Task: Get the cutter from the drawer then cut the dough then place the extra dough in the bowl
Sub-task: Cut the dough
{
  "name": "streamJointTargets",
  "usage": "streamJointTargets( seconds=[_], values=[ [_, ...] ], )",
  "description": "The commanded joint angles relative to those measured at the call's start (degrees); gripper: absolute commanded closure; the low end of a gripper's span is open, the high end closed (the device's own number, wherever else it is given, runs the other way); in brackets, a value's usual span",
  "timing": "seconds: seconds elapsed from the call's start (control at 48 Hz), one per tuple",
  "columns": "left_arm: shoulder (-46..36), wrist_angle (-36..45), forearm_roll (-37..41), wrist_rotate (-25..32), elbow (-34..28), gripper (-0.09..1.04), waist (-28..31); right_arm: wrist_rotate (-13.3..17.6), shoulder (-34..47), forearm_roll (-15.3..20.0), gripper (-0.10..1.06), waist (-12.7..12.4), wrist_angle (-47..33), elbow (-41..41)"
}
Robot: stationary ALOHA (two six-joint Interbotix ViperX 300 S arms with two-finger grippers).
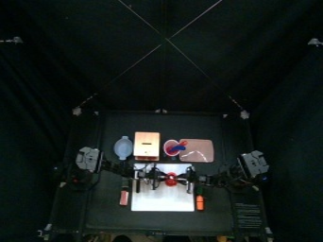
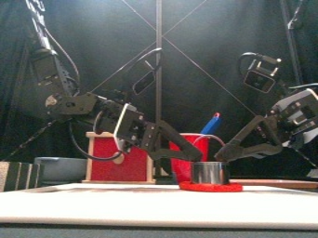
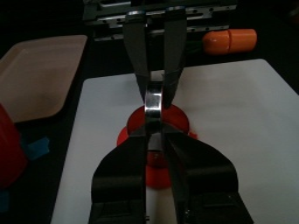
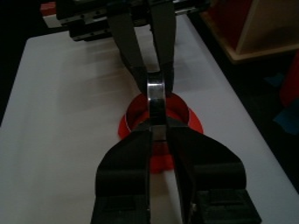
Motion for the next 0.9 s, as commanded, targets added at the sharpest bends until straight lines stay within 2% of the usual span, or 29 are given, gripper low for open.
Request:
streamJointTargets(
  seconds=[0.021, 0.292, 0.542, 0.896],
  values=[
    [1.32, 0.7, -0.79, -0.62, 0.53, 0.47, -0.88, 0.26, 2.02, 1.14, 0.5, -0.88, 0.88, -0.53],
    [2.46, 1.14, -1.05, -2.72, 1.58, 0.47, -0.88, 0.79, 5.1, 1.49, 0.5, -1.05, 0.97, -1.85],
    [3.6, 2.46, -1.41, -2.9, 1.76, 0.47, -1.85, 0.62, 6.15, 3.6, 0.5, -1.05, 0.97, -1.67],
    [4.31, 4.13, -1.85, -2.72, 1.85, 0.47, -2.02, 0.7, 6.15, 3.69, 0.5, -1.05, 1.05, -1.58]
  ],
)
